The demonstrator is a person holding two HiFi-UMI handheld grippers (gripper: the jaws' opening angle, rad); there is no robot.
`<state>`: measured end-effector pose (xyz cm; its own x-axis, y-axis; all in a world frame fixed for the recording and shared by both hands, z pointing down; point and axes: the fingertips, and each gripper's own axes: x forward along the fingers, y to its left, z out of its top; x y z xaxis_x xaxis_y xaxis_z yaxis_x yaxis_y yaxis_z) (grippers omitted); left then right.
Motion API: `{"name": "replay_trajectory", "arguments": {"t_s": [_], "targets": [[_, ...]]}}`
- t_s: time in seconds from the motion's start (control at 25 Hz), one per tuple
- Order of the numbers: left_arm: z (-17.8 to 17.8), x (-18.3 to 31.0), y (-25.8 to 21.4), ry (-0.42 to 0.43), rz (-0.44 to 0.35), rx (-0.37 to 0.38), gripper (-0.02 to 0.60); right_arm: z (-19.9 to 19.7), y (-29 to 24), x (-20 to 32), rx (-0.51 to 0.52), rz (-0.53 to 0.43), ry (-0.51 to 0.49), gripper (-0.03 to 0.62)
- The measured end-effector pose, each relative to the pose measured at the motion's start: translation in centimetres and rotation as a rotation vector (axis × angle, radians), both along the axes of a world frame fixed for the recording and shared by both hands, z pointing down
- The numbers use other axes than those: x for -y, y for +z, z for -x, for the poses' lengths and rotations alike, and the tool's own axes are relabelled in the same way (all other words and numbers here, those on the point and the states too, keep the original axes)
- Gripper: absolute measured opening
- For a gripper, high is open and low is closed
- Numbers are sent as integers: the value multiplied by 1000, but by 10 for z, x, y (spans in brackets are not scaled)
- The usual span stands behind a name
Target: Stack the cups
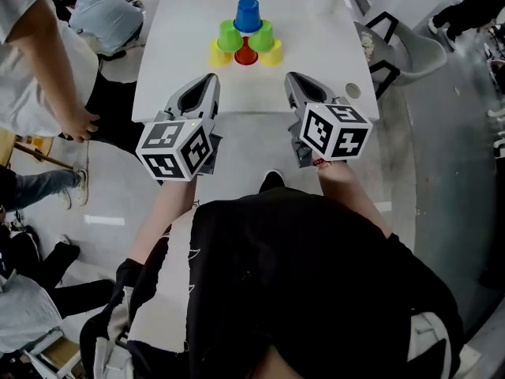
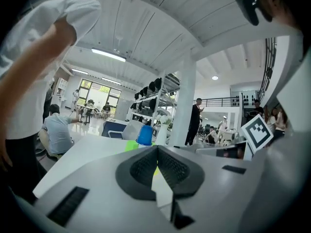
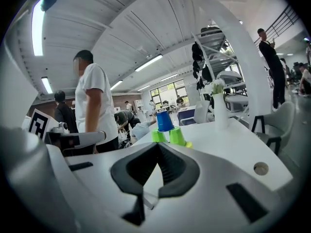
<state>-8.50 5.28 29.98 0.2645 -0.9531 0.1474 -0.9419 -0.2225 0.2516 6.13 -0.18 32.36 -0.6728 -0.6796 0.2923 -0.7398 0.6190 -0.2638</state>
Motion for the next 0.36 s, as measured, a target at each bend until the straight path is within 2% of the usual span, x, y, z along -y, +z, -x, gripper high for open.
{"name": "replay_trajectory", "arguments": {"t_s": [0.36], "targets": [[1, -1, 3, 5, -14, 4, 11, 2, 8, -2, -8, -7, 4, 2]]}}
